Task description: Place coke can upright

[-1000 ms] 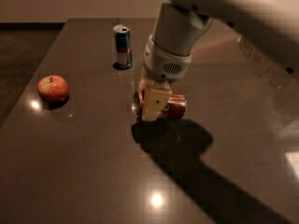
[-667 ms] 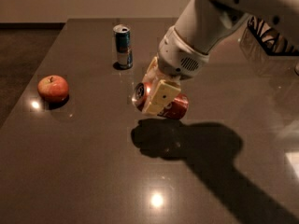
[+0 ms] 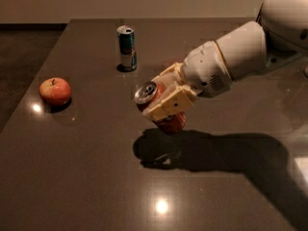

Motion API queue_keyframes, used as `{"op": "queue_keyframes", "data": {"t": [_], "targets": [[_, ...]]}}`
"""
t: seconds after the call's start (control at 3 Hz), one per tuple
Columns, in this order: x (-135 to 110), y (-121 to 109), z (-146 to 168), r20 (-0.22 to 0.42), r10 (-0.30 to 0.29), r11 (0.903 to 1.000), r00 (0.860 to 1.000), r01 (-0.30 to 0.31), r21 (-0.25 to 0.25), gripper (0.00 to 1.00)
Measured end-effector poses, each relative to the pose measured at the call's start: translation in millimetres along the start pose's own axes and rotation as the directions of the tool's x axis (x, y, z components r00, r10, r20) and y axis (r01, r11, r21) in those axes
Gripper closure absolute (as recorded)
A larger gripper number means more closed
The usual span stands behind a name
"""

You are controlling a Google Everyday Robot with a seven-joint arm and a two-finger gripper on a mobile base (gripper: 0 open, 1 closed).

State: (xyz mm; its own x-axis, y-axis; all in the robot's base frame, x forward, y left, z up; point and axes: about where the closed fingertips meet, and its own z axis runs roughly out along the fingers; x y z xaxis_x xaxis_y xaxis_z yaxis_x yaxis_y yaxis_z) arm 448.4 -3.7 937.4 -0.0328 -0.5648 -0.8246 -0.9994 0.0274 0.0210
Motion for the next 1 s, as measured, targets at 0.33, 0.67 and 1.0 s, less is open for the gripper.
{"op": "queue_keyframes", "data": {"t": [0.33, 0.67, 1.0], "targets": [[-14.1, 9.6, -5.0, 0.207, 0.065, 0.9978, 0.976, -0.066, -0.002, 1.0], [-20.7, 17.4, -9.6, 0.366, 0.114, 0.9929, 0.924, -0.118, -0.012, 1.0], [-24.7, 25.6, -11.2, 0.46, 0.111, 0.9921, 0.881, -0.126, 0.002, 1.0]]}}
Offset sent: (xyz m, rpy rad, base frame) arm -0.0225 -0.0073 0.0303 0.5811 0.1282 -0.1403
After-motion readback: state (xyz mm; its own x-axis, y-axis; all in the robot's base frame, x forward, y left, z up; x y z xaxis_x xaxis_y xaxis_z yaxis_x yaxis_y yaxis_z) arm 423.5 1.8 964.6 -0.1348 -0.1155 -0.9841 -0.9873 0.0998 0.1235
